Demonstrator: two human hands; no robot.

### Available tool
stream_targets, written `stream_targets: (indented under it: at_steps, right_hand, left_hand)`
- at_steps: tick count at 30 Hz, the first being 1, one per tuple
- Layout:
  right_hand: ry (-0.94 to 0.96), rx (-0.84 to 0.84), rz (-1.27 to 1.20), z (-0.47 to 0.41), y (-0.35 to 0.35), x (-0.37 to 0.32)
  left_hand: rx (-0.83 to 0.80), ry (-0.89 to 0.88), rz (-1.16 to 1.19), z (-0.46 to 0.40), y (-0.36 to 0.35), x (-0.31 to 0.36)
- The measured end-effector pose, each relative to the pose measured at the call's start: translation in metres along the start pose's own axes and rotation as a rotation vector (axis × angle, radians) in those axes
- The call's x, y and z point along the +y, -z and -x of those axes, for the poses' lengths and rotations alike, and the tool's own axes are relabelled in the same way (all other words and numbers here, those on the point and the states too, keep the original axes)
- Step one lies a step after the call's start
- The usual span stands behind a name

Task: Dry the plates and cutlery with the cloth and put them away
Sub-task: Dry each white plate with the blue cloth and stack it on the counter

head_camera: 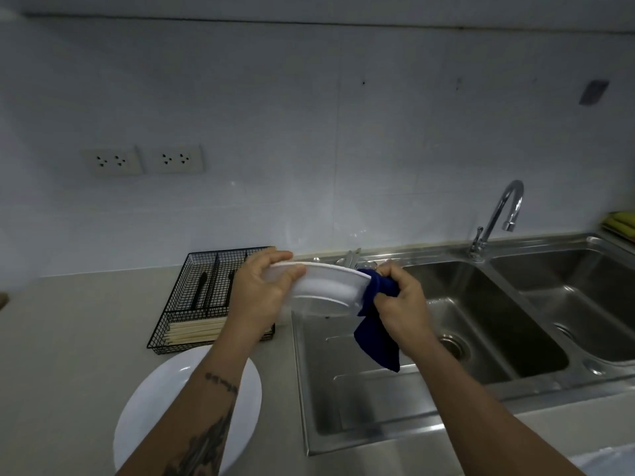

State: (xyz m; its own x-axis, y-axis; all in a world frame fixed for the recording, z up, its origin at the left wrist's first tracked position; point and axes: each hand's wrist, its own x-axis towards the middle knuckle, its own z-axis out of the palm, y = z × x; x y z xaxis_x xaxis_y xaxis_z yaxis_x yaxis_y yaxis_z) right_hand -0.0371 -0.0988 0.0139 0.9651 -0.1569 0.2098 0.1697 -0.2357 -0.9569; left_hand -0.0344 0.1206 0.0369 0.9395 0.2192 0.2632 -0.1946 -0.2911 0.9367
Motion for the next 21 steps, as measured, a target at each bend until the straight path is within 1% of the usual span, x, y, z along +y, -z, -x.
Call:
stream_targets:
  at_steps: [1,2,4,5,6,9,12,14,16,19,21]
  right_hand:
    - [0.018,0.012,-0.025,0.002,-0.004,0.001]
    - [0.036,0.017,-0.033,0.003,-0.007,0.003]
    - [0.071,-0.003,-0.022,0.006,-0.011,0.008]
    - [0.094,-0.024,-0.016,0.007,-0.011,0.011]
    - [0.116,-0.051,0.0,0.008,-0.01,0.013]
    - [0.152,-0.151,0.063,0.01,-0.008,0.02]
    - [0.143,-0.268,0.105,0.017,-0.008,0.026]
    - [0.138,-0.341,0.124,0.021,-0.011,0.029]
    - [0.099,-0.392,0.099,0.024,-0.015,0.035]
    - [-0.024,-0.421,0.024,0.027,-0.021,0.039]
    - [-0.06,-0.449,0.024,0.031,-0.027,0.042]
  left_hand:
    - [0.005,0.039,0.016,0.002,-0.002,-0.003]
    - [-0.005,0.112,0.115,0.003,-0.005,-0.004]
    - [0.014,0.26,0.438,0.007,-0.01,-0.002]
    - [0.063,0.302,0.547,0.008,-0.011,-0.001]
    - [0.133,0.32,0.587,0.008,-0.011,-0.001]
    - [0.312,0.409,0.605,0.01,-0.005,-0.004]
    - [0.489,0.542,0.639,0.02,0.0,-0.011]
    - [0.594,0.588,0.631,0.034,0.002,-0.013]
    - [0.64,0.589,0.619,0.05,0.009,-0.022]
    - [0.656,0.557,0.569,0.076,0.025,-0.04]
    - [0.643,0.575,0.524,0.091,0.036,-0.046]
